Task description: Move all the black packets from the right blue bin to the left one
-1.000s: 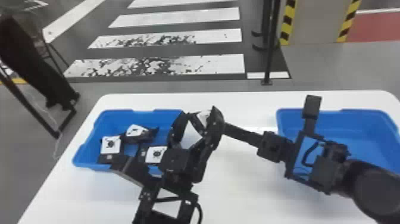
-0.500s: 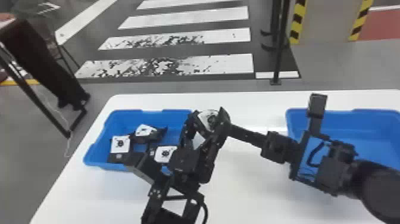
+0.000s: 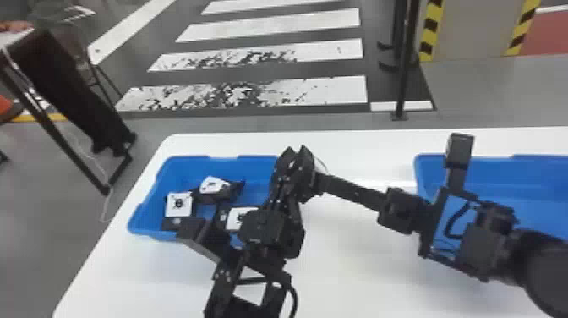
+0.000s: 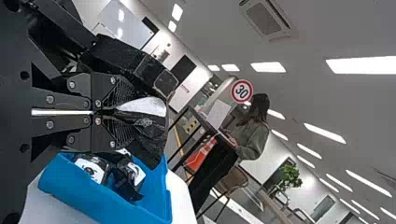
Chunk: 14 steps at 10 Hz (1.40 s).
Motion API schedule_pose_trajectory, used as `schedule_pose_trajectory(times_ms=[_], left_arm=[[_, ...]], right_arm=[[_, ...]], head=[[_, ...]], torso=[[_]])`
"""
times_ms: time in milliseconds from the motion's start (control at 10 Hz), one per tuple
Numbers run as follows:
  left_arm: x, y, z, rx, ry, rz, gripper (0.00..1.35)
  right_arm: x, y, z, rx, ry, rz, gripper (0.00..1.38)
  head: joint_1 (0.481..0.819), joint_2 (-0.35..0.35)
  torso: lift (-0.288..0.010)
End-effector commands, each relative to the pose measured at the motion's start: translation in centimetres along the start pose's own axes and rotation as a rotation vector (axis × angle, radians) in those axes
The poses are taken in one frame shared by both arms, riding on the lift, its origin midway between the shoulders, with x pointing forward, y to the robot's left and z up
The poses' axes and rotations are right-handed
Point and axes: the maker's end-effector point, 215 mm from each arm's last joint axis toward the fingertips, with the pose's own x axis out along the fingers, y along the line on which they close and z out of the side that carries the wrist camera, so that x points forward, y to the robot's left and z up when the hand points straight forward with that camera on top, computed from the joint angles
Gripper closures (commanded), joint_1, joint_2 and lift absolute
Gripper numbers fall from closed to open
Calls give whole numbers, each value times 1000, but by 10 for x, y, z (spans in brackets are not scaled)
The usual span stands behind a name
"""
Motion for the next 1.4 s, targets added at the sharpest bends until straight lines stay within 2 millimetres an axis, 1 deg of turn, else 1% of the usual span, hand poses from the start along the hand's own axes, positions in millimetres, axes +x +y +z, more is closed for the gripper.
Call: schedule_pose_trajectory(times_ms=[0, 100, 200, 300, 400, 500, 600, 700, 800, 900, 1000, 1100, 1200, 1300], left_arm=[[0, -2, 1, 1, -3, -6, 1213], [0, -2, 3, 2, -10, -6, 1213], [0, 2, 5, 11, -16, -1, 1213], [1, 12, 11, 42, -29, 14, 1213], [1, 24, 10, 74, -35, 32, 1213], [4, 48, 13, 196, -50, 61, 1213], [7, 81, 11, 299, -50, 112, 1213], [14, 120, 15, 424, -51, 167, 1213], [17, 161, 17, 552, -42, 231, 1213], [15, 188, 15, 607, -34, 295, 1208], [14, 199, 11, 553, -21, 329, 868], [14, 188, 19, 474, -75, 321, 312], [11, 169, 26, 402, -134, 297, 38], [13, 146, 30, 287, -180, 259, 117]], right_arm=[[0, -2, 2, 0, -8, -2, 1179], [-1, -3, 5, 0, -22, -4, 1151], [-2, -6, 3, 21, -27, -4, 1033], [-3, -9, 6, 24, -48, -6, 1003], [-7, -11, 13, 37, -98, -4, 576], [-12, -16, 18, 47, -126, -10, 170], [-18, -19, 21, 50, -140, -20, 78], [-23, -22, 21, 62, -153, -26, 136], [-25, -22, 22, 64, -160, -27, 156], [-27, -20, 23, 64, -167, -26, 156], [-34, -21, 27, 47, -179, -36, 156], [-50, -30, 40, -22, -203, -89, 156], [-72, -44, 59, -121, -239, -164, 156], [-104, -57, 82, -258, -278, -266, 151]], head=[[695, 225], [695, 222], [695, 220], [695, 221], [695, 223], [695, 230], [695, 240], [695, 256], [695, 267], [695, 299], [695, 329], [695, 340], [695, 327], [695, 292]], torso=[[-168], [-168], [-168], [-168], [-168], [-168], [-168], [-168], [-168], [-168], [-168], [-168], [-168], [-168]])
